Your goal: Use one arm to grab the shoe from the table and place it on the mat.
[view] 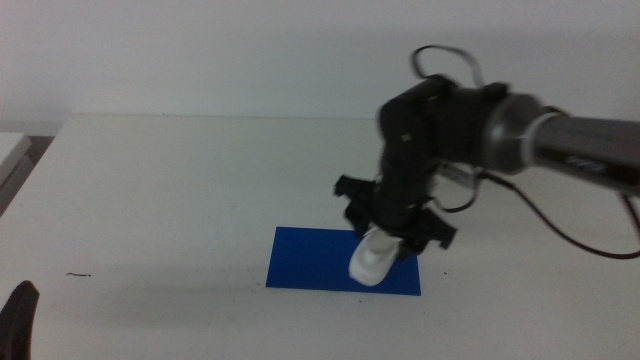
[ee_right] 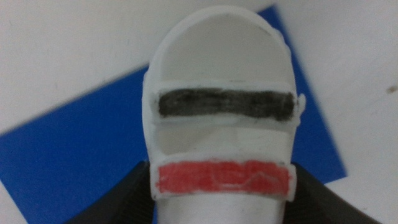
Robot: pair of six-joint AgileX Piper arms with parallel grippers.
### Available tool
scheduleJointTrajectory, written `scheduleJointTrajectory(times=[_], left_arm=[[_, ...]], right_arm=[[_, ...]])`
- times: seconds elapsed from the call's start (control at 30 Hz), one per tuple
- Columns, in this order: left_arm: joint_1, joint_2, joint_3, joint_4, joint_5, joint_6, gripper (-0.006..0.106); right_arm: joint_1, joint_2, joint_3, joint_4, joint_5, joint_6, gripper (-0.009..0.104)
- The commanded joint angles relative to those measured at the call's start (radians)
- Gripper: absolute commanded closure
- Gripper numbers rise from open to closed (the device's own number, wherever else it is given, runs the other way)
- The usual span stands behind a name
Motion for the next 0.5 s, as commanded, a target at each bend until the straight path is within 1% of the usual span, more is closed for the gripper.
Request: scheduleJointTrajectory(times=[0.0,0.07,0.13,0.17,0.27,0.3,0.4,0.47], left_arm=[[0.003,0.005,0.0,-0.002,-0.012,-0.002,0.007],[0.003,0.005,0.0,-0.002,-0.012,-0.002,0.007],[0.003,0.005,0.0,-0.002,-0.012,-0.002,0.007],[0.003,0.005,0.0,-0.002,-0.012,-0.002,0.007],[0.003,0.005,0.0,-0.002,-0.012,-0.002,0.007],[0.003,0.005,0.0,-0.002,-0.012,-0.002,0.007],[0.003,0.005,0.0,-0.002,-0.012,-0.002,0.007],[0.003,0.005,0.0,-0.002,-0.012,-0.002,0.007]], right_arm=[[0.02,0.029,-0.044,-0.01,0.044,0.006,0.078],[0.03,0.038,-0.061,-0.012,0.029,-0.064,0.079],[0.04,0.04,-0.071,-0.025,-0.018,-0.262,0.079],[0.046,0.04,-0.073,-0.02,-0.04,-0.427,0.08],[0.048,0.042,-0.082,0.036,-0.065,-0.994,0.083],[0.048,0.044,-0.082,0.045,-0.065,-1.179,0.085],[0.048,0.048,-0.082,0.055,-0.033,-1.602,0.086],[0.048,0.052,-0.082,0.062,-0.004,-1.778,0.086]])
